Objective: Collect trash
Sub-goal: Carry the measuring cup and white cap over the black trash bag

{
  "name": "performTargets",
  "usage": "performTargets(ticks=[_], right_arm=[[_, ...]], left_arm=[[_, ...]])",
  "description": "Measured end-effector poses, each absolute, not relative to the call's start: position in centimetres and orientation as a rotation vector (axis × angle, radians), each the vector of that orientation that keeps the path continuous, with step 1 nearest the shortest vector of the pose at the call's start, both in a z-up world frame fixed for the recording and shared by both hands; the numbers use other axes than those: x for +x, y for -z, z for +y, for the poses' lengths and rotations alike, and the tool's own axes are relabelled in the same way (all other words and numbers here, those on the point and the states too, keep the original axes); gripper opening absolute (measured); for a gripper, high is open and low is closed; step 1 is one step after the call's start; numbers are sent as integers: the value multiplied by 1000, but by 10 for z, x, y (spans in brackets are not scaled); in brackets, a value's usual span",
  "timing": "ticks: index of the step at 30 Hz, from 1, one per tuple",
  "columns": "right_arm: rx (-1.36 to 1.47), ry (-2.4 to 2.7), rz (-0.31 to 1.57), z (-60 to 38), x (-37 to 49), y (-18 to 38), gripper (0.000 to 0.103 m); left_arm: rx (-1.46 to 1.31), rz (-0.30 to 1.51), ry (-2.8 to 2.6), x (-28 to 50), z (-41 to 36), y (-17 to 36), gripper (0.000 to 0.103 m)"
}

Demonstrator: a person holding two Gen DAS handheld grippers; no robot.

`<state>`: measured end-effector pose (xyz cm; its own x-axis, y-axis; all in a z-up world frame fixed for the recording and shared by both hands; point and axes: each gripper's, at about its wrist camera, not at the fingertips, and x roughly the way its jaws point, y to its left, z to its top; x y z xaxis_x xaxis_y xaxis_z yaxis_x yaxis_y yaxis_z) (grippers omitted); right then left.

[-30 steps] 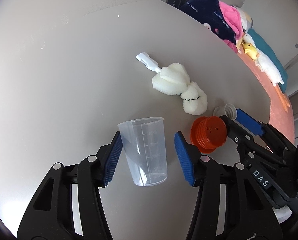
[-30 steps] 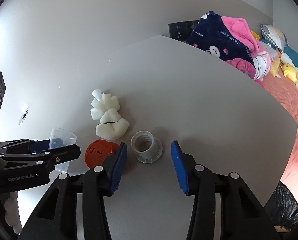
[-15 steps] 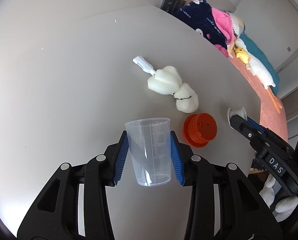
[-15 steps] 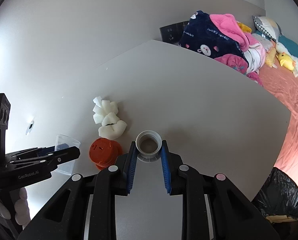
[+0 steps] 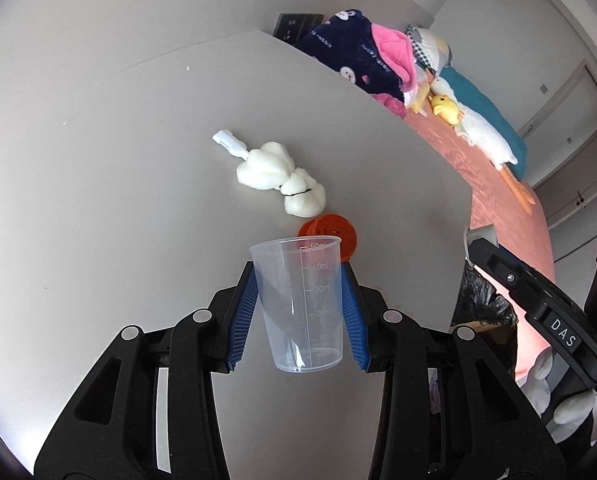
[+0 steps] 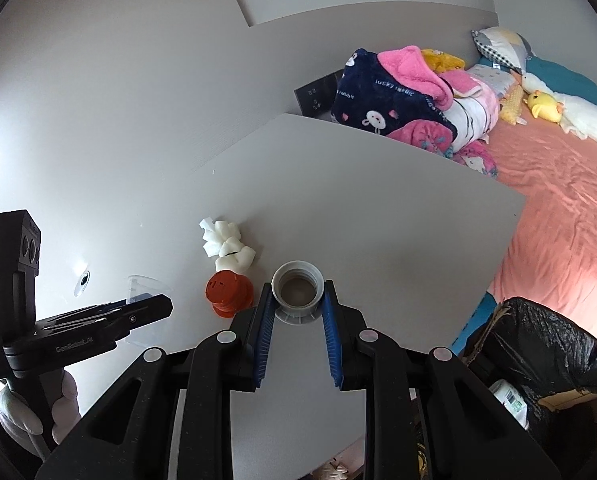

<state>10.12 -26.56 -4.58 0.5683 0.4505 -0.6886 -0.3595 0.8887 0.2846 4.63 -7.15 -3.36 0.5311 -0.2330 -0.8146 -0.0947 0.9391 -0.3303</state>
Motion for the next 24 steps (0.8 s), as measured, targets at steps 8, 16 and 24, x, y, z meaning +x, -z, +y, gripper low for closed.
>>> performTargets(ticks=[8, 16, 24], right_arm=[[153, -415, 801, -300, 76, 32, 25], [178, -340, 770, -337, 55, 22, 25], [208, -271, 759, -375, 40, 20, 25]], left_arm=[[-299, 994, 180, 49, -108, 20, 40], [-253, 995, 275, 50, -150, 16, 40], [-213, 997, 354, 52, -189, 13, 40]])
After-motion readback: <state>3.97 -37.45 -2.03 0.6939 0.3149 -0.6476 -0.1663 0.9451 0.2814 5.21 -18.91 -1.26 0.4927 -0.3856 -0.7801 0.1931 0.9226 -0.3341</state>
